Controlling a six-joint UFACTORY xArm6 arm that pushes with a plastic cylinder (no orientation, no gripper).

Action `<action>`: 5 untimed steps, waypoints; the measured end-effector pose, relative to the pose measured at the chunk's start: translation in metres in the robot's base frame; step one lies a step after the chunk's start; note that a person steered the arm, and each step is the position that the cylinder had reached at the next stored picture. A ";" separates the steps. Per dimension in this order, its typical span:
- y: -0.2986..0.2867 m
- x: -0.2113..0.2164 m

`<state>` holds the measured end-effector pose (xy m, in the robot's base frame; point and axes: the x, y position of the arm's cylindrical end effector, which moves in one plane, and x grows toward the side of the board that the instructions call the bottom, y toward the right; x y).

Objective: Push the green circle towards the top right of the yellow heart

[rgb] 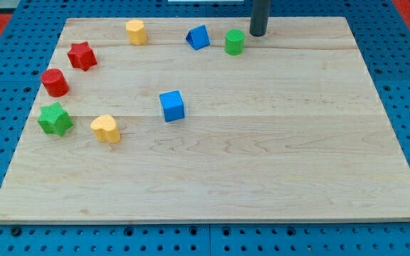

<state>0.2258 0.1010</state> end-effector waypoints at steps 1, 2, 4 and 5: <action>-0.033 0.024; -0.084 0.042; -0.120 0.092; -0.151 0.106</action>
<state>0.3314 -0.0504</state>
